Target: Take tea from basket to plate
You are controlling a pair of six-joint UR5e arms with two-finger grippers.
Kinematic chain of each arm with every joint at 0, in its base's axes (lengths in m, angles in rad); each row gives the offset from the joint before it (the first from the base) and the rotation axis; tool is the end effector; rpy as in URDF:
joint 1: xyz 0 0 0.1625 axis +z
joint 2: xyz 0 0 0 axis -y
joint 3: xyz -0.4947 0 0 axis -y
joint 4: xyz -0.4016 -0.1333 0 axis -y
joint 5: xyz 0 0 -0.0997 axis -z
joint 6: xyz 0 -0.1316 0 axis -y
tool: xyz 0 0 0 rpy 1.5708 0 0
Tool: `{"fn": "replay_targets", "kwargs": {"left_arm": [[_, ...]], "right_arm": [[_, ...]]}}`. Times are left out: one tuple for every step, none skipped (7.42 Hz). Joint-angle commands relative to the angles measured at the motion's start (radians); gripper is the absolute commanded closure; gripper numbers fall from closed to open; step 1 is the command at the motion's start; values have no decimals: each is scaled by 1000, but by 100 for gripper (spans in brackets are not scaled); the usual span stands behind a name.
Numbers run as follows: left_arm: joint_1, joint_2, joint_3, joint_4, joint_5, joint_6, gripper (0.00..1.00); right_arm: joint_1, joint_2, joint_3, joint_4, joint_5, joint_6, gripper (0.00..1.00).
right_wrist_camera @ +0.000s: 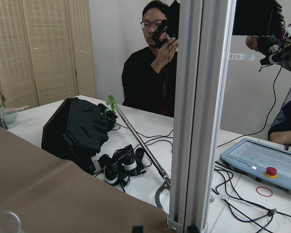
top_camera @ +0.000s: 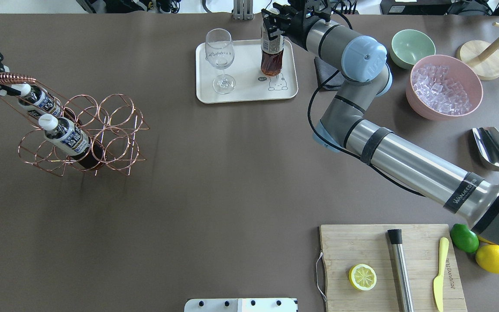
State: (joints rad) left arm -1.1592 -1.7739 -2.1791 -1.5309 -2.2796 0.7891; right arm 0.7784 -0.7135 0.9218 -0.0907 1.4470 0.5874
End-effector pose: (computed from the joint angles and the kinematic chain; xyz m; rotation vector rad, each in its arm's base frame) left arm 0.1633 -0.4933 0.3579 0.9270 0.5686 1.3637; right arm -0.5251 -0.7278 0.2889 1.3589 -1.0009 -0.0494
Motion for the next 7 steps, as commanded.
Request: {"fn": "replay_targets", "kwargs": {"left_arm": [[-167,16,149,0,-102,291,100],[-224,16,223,0,-139,409,100],[-272,16,276,0,-161,495,100],[-287,17,304,0,-162,531,100],[-318,18,364,0,-166,585,100],[-350,18,413,-3,-176,593,100],[-358,18,435,-9,-176,594,100]], "right_arm": [[-17,0,-3,2,-11,0,100],[-18,-1,-1,2,-10,0,100],[-18,-1,-1,2,-10,0,100],[-18,-1,0,0,-8,0,100],[-18,0,3,0,-8,0,42],[-18,2,11,2,-8,0,1],[-18,2,18,2,-8,0,0]]}}
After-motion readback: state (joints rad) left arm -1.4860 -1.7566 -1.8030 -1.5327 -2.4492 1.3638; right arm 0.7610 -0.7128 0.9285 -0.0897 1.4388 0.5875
